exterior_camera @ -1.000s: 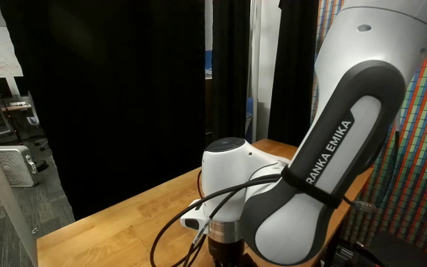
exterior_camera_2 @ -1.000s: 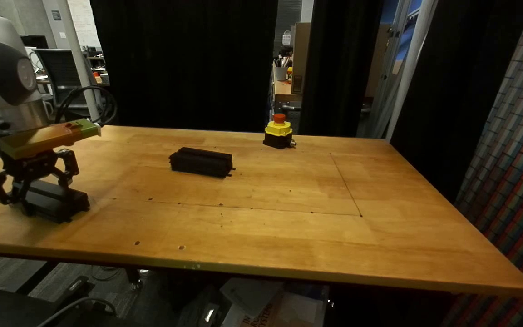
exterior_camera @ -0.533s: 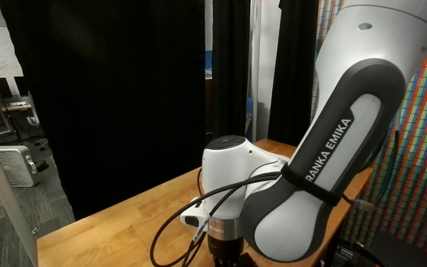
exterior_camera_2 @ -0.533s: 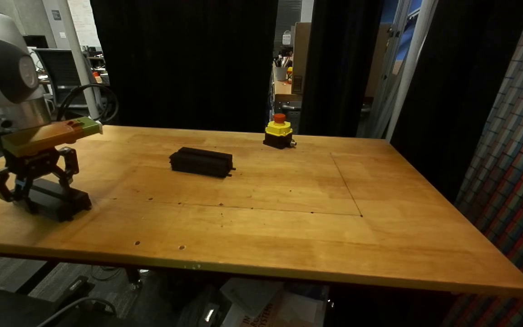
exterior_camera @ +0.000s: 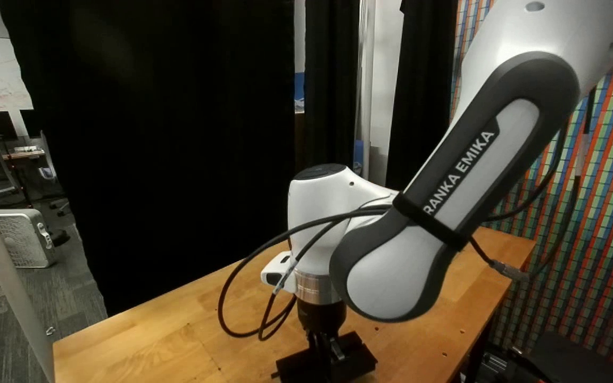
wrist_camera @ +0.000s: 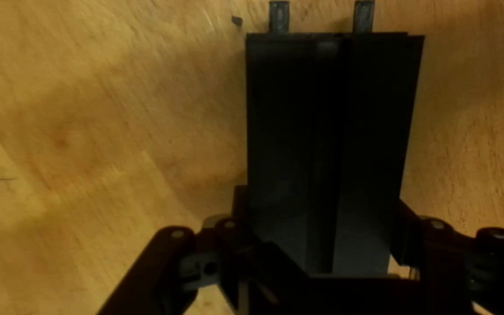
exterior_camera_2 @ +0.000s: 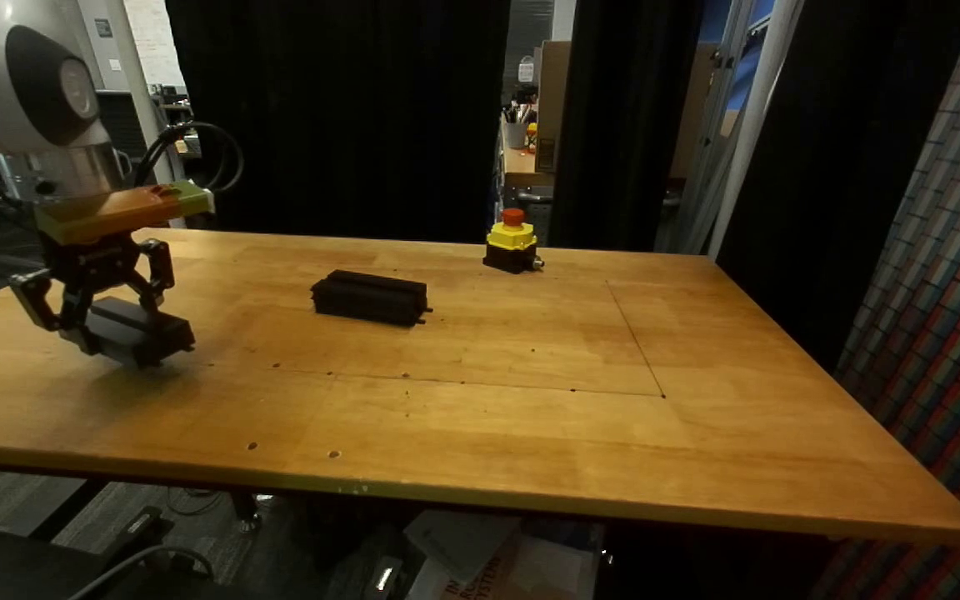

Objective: Stack the black pieces together

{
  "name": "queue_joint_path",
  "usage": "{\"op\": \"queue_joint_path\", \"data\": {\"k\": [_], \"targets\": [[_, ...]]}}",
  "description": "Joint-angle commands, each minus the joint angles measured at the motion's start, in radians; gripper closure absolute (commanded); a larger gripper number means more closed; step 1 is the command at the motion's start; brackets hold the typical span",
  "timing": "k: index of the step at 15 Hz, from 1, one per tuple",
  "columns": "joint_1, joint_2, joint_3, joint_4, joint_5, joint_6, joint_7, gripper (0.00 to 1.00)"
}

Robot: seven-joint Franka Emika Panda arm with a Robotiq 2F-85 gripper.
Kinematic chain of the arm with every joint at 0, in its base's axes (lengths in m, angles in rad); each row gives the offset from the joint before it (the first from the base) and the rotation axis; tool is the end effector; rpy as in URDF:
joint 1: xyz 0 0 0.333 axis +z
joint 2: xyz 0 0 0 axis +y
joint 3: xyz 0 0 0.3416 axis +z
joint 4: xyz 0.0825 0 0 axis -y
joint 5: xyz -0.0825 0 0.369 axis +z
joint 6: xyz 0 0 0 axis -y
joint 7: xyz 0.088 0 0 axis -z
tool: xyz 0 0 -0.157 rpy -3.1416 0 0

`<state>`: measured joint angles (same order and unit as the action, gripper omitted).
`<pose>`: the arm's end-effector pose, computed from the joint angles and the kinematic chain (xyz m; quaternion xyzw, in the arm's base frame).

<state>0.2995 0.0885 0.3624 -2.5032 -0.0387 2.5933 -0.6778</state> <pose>0.3650 0.2870 0.2403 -0.7740 -0.6331 -0.0040 0.0055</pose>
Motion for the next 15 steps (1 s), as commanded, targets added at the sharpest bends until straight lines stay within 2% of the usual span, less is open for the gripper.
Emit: {"op": "queue_joint_path", "data": {"k": [1,7,15], "targets": [[-0.03,-0.079,-0.029,0.054,-0.003,-0.127,-0.02,0.55],[-0.066,-0.119,-0.108,0.157,-0.092,-0.259,-0.107,0.55],[-0.145,-0.104,-0.215,0.207,-0.134,-0.26,-0.375,0.55]]}}
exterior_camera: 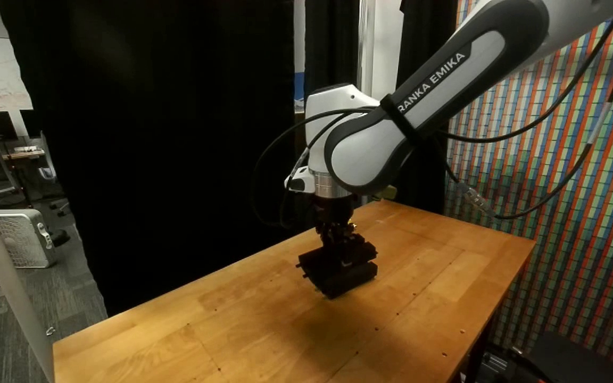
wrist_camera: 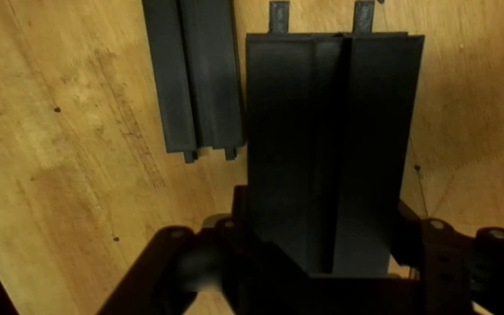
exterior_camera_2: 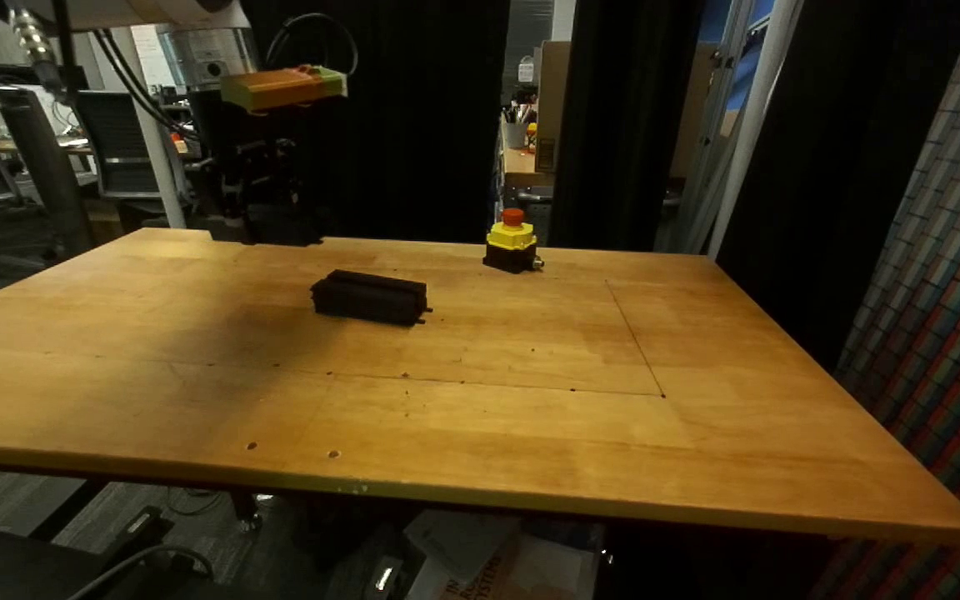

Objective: Stack the black pieces together

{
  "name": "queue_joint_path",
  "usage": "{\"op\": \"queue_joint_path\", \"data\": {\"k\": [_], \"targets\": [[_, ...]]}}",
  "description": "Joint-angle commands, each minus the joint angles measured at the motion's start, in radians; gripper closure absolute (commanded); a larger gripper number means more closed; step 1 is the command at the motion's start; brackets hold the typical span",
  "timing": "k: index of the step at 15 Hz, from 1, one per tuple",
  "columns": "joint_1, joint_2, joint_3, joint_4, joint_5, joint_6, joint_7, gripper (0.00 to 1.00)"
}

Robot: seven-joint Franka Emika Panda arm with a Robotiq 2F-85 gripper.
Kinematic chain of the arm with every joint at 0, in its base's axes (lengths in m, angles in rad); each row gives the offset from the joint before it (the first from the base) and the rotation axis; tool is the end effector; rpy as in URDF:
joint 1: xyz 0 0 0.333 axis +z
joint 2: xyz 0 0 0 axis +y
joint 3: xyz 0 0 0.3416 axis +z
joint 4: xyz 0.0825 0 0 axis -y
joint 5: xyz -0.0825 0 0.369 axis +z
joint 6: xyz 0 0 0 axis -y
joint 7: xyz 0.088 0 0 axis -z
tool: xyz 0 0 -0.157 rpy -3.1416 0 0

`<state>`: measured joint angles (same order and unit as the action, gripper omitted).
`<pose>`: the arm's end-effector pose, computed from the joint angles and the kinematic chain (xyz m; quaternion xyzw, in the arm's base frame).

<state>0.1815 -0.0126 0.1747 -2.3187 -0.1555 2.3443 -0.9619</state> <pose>0.4728 0.1675 0.3361 0.7554 0.6524 0.0008 0.0607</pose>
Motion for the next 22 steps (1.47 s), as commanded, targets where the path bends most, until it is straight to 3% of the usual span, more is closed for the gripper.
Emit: {"op": "queue_joint_path", "data": {"k": [1,9,22], "targets": [[-0.037,0.005,-0.038,0.028,-0.016,-0.012,-0.122,0.55],[-0.098,0.103,-0.085,0.08,-0.009,0.003,-0.295,0.55],[-0.124,0.242,-0.07,0.155,0.008,0.056,-0.291,0.55]]}}
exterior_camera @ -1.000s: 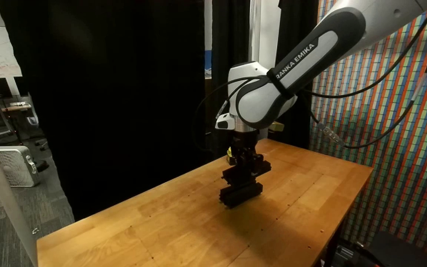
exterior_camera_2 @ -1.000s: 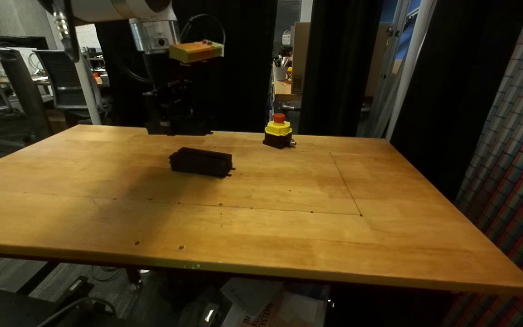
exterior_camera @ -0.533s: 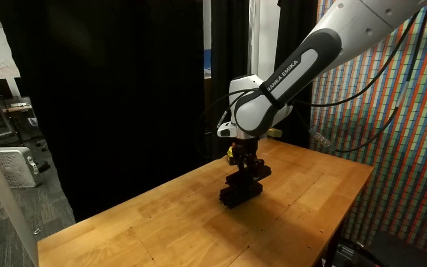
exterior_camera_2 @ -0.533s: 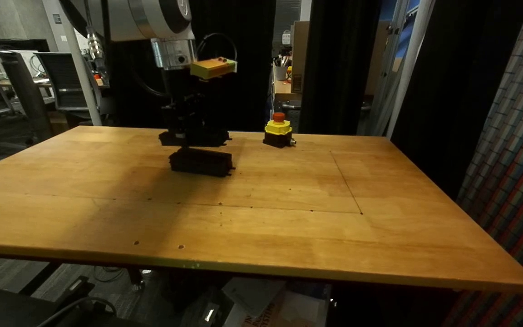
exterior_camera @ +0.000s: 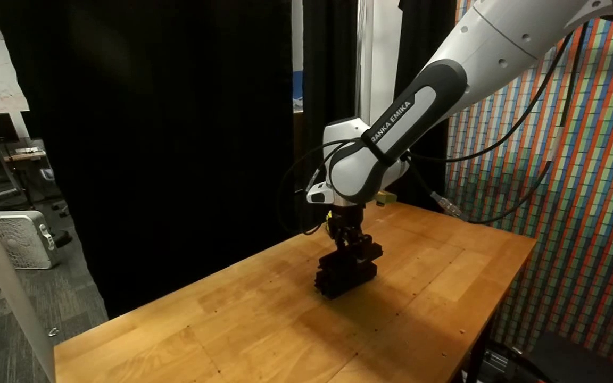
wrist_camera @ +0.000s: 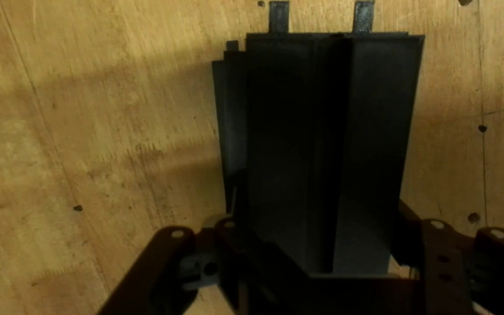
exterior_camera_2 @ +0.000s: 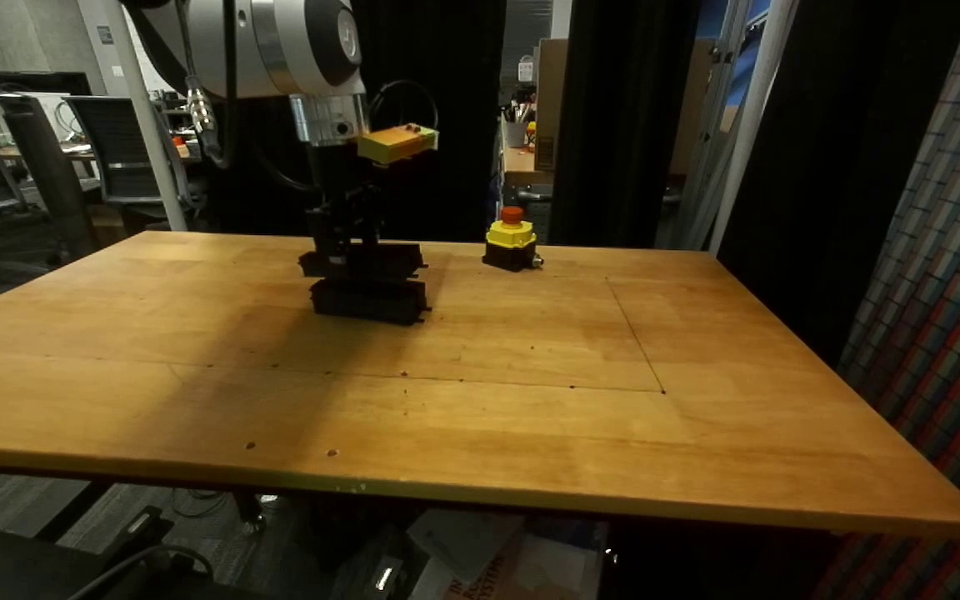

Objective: Stack the black pieces together

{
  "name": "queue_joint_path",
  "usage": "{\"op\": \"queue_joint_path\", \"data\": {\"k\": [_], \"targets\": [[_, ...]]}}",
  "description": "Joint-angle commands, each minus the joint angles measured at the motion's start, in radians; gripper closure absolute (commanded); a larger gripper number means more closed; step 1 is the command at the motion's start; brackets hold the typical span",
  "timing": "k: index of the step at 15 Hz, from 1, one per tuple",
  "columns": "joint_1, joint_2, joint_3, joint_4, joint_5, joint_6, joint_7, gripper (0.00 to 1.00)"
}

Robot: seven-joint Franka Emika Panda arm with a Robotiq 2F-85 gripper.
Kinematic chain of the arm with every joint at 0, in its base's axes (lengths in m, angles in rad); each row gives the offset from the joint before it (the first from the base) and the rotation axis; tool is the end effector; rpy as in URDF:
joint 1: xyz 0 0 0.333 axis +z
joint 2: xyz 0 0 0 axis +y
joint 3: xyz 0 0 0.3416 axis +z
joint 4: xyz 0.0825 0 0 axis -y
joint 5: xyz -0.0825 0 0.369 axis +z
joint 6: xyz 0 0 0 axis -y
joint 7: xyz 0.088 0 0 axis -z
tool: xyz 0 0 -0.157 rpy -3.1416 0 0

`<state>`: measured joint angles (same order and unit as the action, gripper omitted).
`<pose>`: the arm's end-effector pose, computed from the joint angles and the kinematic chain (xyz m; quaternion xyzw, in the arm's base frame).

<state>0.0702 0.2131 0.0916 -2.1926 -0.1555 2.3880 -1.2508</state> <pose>0.5413 0.0816 0.2735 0.7224 0.6901 -0.0290 0.0327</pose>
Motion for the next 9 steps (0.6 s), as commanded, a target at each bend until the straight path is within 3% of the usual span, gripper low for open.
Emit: {"op": "queue_joint_path", "data": {"k": [1,9], "targets": [[-0.015,0.013,0.015,0.026,0.015,0.018,-0.003,0.55],[-0.021,0.022,0.027,0.018,0.051,0.064,-0.01,0.55]]}}
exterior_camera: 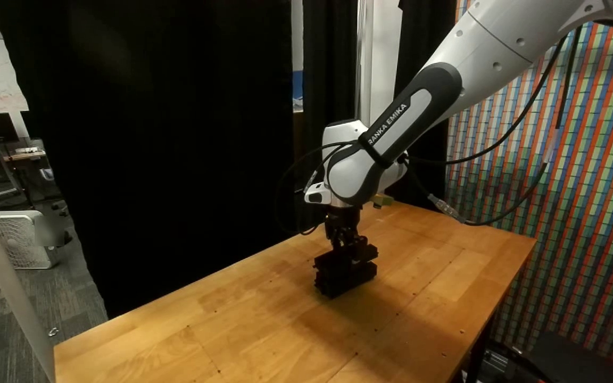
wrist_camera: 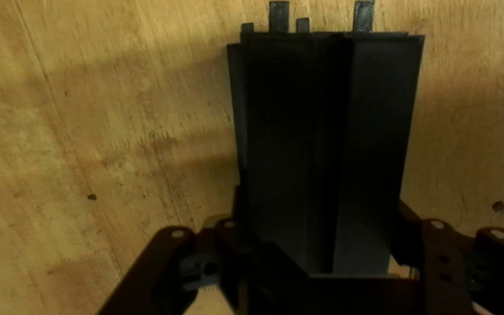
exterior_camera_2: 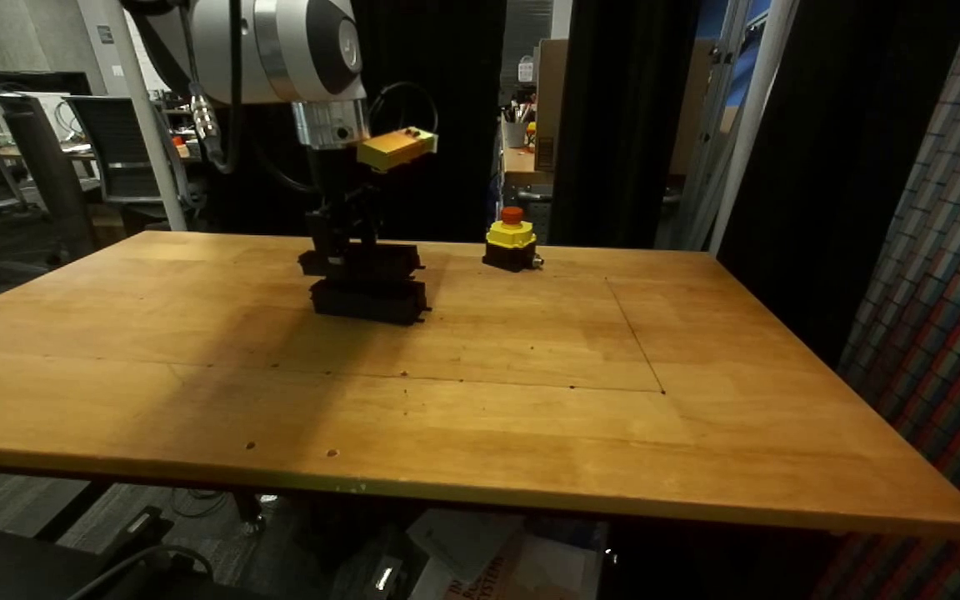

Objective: Stack the black pieces together

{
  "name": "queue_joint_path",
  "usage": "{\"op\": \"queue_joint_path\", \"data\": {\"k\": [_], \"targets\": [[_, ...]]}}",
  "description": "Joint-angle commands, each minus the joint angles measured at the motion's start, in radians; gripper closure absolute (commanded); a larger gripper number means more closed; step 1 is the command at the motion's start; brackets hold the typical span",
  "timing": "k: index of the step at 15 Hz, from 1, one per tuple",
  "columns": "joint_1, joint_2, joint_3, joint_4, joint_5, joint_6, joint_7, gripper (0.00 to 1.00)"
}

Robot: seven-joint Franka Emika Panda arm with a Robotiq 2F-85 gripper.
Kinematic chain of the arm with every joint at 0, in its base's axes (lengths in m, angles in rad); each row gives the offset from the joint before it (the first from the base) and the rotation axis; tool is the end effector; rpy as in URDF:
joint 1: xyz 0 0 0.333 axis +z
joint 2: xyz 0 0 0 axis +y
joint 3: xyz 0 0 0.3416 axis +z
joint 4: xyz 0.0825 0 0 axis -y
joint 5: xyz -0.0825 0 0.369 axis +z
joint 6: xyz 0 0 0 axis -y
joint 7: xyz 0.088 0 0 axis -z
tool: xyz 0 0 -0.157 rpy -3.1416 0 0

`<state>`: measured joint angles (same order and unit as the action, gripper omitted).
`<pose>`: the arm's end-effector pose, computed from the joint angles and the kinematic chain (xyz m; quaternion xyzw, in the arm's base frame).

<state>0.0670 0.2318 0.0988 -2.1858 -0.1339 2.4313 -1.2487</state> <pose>0.5486 0.0870 0.2697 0.7270 0.6858 -0.0101 0.0321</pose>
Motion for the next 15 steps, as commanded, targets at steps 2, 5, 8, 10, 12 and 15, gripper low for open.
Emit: {"op": "queue_joint_path", "data": {"k": [2,5,8,10,12,15], "targets": [[-0.022,0.003,0.025,0.007,0.047,0.029,-0.019,0.55],[-0.028,0.001,0.026,-0.001,0.072,0.042,-0.024,0.55],[-0.035,0.001,0.026,-0.012,0.086,0.062,-0.028,0.55],[-0.039,0.004,0.025,-0.015,0.087,0.067,-0.027,0.55],[-0.044,0.009,0.024,-0.016,0.086,0.072,-0.028,0.55],[-0.049,0.016,0.025,-0.019,0.083,0.079,-0.028,0.55]]}}
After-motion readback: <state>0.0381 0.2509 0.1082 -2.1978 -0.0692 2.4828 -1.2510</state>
